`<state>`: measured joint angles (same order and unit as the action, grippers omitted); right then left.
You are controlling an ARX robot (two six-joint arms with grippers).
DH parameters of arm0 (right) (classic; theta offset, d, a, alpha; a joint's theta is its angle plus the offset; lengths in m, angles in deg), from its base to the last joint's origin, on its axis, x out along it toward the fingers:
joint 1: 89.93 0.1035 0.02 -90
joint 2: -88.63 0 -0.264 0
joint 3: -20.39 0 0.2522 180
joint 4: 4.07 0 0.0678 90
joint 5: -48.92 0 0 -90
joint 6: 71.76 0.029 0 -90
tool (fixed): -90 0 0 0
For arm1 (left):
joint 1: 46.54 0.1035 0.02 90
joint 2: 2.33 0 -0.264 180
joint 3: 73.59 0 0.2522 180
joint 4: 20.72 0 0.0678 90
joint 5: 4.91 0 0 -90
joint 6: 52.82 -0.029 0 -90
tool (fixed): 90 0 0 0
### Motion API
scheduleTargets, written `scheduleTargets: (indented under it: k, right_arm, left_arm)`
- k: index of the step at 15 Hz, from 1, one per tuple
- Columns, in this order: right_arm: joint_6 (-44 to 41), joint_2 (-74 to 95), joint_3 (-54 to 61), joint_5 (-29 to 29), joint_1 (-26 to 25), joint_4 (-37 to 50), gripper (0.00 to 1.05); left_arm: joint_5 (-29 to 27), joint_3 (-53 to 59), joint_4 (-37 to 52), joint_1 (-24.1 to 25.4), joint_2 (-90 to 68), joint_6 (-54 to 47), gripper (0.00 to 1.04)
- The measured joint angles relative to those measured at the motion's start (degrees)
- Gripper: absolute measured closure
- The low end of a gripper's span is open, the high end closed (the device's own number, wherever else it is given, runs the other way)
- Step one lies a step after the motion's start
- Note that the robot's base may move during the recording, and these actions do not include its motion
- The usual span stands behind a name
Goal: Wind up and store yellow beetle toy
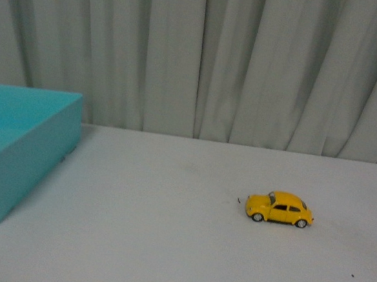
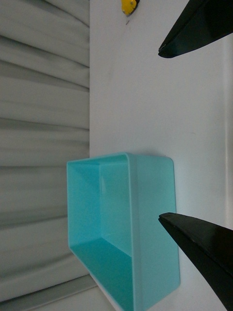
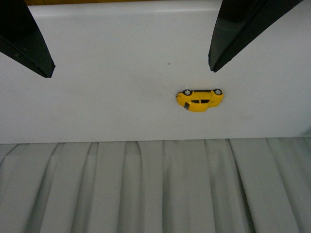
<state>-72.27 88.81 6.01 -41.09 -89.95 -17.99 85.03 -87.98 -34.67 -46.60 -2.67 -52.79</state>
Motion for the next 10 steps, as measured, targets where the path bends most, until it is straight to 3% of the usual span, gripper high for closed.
scheduleTargets:
  k: [10]
  right_arm:
    - [0.1,0.0,0.0,0.0,0.0,0.0,0.07]
  left_arm:
    - [0.0,0.0,0.0,0.0,0.0,-0.1,0.07]
